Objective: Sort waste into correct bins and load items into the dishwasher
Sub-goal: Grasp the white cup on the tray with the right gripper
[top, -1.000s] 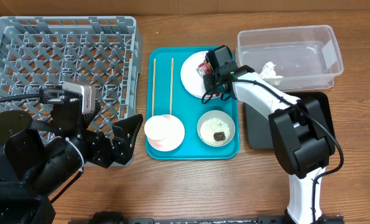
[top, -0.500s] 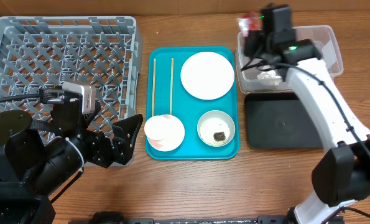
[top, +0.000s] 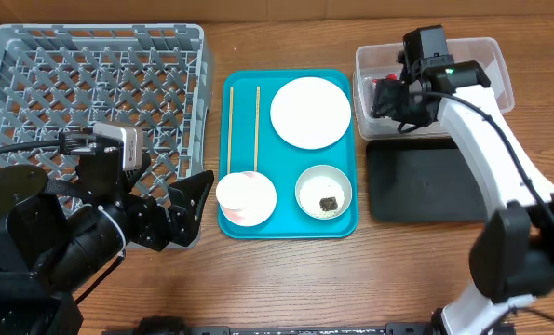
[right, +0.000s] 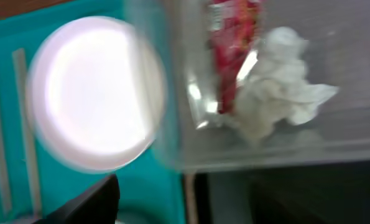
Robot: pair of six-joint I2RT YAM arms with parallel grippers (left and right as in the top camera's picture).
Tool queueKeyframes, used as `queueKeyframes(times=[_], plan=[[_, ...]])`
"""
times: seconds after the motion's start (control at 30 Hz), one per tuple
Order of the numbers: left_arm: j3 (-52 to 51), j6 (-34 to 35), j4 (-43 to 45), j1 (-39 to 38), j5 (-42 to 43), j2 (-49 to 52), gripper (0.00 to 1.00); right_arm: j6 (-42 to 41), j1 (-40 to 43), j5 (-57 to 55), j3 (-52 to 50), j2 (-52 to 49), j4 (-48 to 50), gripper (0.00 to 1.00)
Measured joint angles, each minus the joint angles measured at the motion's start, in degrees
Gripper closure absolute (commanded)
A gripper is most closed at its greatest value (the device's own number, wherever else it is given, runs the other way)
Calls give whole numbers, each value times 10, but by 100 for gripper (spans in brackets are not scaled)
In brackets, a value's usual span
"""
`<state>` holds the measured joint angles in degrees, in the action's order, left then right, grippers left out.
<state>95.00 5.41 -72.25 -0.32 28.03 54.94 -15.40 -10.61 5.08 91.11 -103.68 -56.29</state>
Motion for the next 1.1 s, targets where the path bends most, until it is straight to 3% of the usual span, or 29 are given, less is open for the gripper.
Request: queueKeyframes(times=[0.17, 0.33, 0.6, 0.7, 0.9, 1.1], plan=[[0, 0, 0, 0, 0, 0, 0, 9, -77, 45, 11, 81, -56, 38], [0, 0, 0, 0, 0, 0, 0, 11, -170, 66, 8, 81, -95, 43], [0, 0, 0, 0, 0, 0, 0, -10, -285, 72, -37, 31, -19, 46], [0, 0, 0, 0, 0, 0, 0, -9, -321, 71, -39, 16, 16, 54], [0, 0, 0, 0, 0, 0, 0, -11, -365, 49, -46, -27, 63, 59], [0, 0, 0, 0, 0, 0, 0, -8, -367, 33, -52, -91, 92, 84]])
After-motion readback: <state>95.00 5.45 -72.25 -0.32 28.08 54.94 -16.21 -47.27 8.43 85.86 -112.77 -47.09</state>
